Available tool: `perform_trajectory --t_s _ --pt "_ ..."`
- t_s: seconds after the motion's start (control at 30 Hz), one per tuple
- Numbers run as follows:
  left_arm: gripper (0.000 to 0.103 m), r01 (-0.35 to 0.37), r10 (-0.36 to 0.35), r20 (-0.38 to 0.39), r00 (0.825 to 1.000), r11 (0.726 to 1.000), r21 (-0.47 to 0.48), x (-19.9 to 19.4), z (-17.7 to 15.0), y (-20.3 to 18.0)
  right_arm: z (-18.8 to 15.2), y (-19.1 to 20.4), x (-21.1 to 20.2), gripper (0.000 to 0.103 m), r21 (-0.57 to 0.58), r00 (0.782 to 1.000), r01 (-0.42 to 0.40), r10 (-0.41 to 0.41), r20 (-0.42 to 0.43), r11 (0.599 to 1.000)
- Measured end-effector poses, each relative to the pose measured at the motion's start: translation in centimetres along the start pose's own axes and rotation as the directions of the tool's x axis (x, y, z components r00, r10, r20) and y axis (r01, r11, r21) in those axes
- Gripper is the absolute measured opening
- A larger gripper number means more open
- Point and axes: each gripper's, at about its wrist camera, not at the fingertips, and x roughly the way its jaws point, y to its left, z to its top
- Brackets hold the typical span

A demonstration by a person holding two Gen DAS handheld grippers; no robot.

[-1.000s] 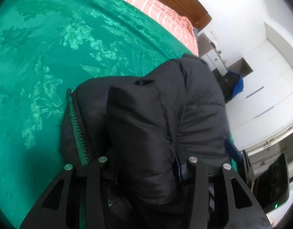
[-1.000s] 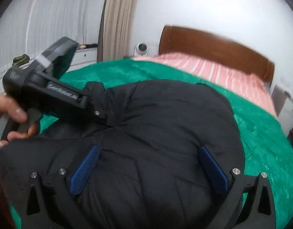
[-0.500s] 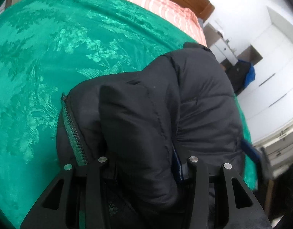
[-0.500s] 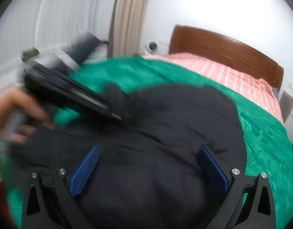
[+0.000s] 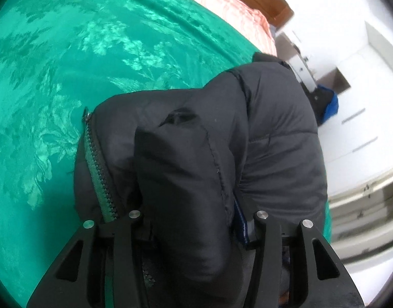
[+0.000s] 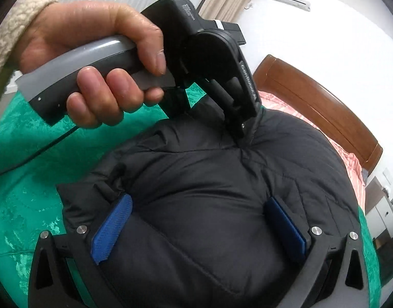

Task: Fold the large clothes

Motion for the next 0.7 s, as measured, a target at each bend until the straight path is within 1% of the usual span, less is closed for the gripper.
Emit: perform_trajectory --t_s 0.07,0.1,0.13,0.17,0.2,0.23,0.27,0.3,0.33,0.37,0.43,0.5,0.57,0.63,0.67,0.7 --pt "0.052 -0.012 0.012 0.009 1.0 1.0 -0.015 -1.3 -0.2 -0.4 0.1 0.2 -0.5 0.103 -0.002 1.0 -0.011 0.011 -0.013 1.0" --pt "0.06 -0.012 0.012 0.012 1.0 1.0 -0.023 -2.3 -0.4 -0.5 0.3 0.2 -0.8 0.103 -0.006 1.0 -0.015 0.015 -0.027 1.0" --pt "0.073 -0.004 0.005 0.032 0.999 1.0 -0.029 -3.9 -0.8 -0.4 0.5 0.1 -0.7 0.103 -0.008 0.999 -0.017 0.016 -0.037 1.0" --pt "0.08 0.002 0.0 0.064 0.998 1.0 -0.03 -5.5 -1.3 -0.1 1.1 0.3 -0.6 0.103 -0.009 0.999 -0.018 0.018 -0.046 1.0" --pt "0.094 -0.016 0.019 0.093 0.996 0.999 -0.036 -6.9 -2.1 0.4 1.4 0.3 -0.6 0.103 -0.008 0.998 -0.019 0.019 -0.052 1.0" --pt "0.098 -0.033 0.038 0.109 0.993 0.998 -0.047 -7.9 -2.8 0.9 1.6 0.3 -0.5 0.103 -0.003 0.998 -0.018 0.018 -0.055 1.0" --pt "0.098 -0.025 0.031 0.1 0.995 0.998 -0.063 -8.4 -3.9 1.9 1.7 0.3 -0.5 0.103 0.001 0.998 -0.016 0.016 -0.055 1.0" --pt "0.098 0.008 -0.003 0.071 0.997 0.997 -0.08 -8.4 -4.7 2.7 1.9 0.5 -0.5 0.103 0.005 0.998 -0.013 0.013 -0.055 1.0" --pt "0.098 0.063 -0.06 0.032 0.998 0.991 -0.115 -7.9 -5.8 3.6 2.0 0.6 -0.4 0.103 0.006 0.999 -0.009 0.009 -0.054 1.0" --pt "0.098 0.095 -0.095 0.012 0.995 0.984 -0.148 -7.4 -6.5 4.2 2.0 0.7 -0.4 0.103 0.005 0.999 -0.006 0.006 -0.052 1.0" --pt "0.098 0.133 -0.138 -0.009 0.99 0.97 -0.201 -6.1 -7.6 4.9 2.0 0.8 -0.6 0.103 0.005 0.999 -0.005 0.006 -0.054 1.0" --pt "0.1 0.167 -0.174 -0.013 0.985 0.963 -0.211 -4.5 -7.9 4.5 2.1 0.4 -0.9 0.103 0.014 0.997 -0.026 0.027 -0.067 1.0" --pt "0.102 0.188 -0.196 -0.023 0.98 0.96 -0.206 -3.1 -7.7 3.7 2.7 -0.8 -2.8 0.102 0.05 0.994 -0.079 0.082 -0.077 0.996" --pt "0.103 0.166 -0.177 -0.039 0.984 0.968 -0.186 -1.9 -7.2 2.9 2.6 -2.6 -5.5 0.102 0.117 0.99 -0.126 0.133 -0.052 0.985" --pt "0.103 0.162 -0.173 -0.051 0.984 0.971 -0.178 -1.5 -7.0 2.7 2.5 -4.0 -6.8 0.102 0.166 0.987 -0.148 0.156 -0.037 0.975" --pt "0.103 0.157 -0.171 -0.068 0.983 0.973 -0.17 -1.0 -6.8 2.6 2.0 -6.4 -8.4 0.102 0.255 0.982 -0.176 0.187 -0.021 0.951"
